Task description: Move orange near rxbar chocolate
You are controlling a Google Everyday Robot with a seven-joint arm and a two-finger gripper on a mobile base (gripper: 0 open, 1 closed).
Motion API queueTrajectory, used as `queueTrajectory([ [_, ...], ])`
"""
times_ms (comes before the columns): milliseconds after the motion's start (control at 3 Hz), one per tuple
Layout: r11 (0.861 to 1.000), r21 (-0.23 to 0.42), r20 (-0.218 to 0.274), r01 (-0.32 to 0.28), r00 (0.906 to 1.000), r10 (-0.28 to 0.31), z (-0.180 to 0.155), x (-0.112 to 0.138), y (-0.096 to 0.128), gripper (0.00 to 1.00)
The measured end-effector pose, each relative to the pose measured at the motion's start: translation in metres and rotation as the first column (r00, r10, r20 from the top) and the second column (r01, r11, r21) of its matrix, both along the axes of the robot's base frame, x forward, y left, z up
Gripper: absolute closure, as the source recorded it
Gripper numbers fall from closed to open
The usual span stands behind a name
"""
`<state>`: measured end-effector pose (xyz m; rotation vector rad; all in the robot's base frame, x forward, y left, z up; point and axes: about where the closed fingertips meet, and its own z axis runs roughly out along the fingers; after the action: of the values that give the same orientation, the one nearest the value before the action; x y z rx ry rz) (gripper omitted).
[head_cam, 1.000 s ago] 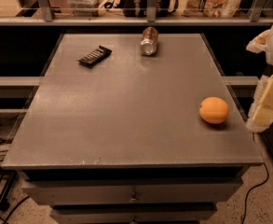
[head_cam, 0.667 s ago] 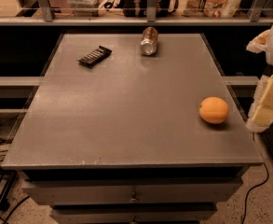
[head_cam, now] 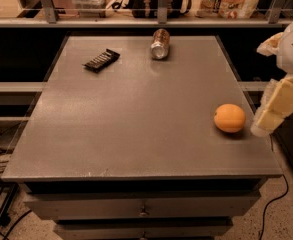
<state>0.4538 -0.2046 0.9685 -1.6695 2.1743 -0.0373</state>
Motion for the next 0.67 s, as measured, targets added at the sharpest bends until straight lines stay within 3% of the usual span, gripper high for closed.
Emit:
queueTrajectory([
  [333,0.995,0.094,0.041,-0.034,0.9987,0.031,-0.014,0.022,0.018,0.0],
  [667,0.989,0.14,0.045,-0.039,0.9984,0.033,-0.032,0.041,0.024,0.0],
])
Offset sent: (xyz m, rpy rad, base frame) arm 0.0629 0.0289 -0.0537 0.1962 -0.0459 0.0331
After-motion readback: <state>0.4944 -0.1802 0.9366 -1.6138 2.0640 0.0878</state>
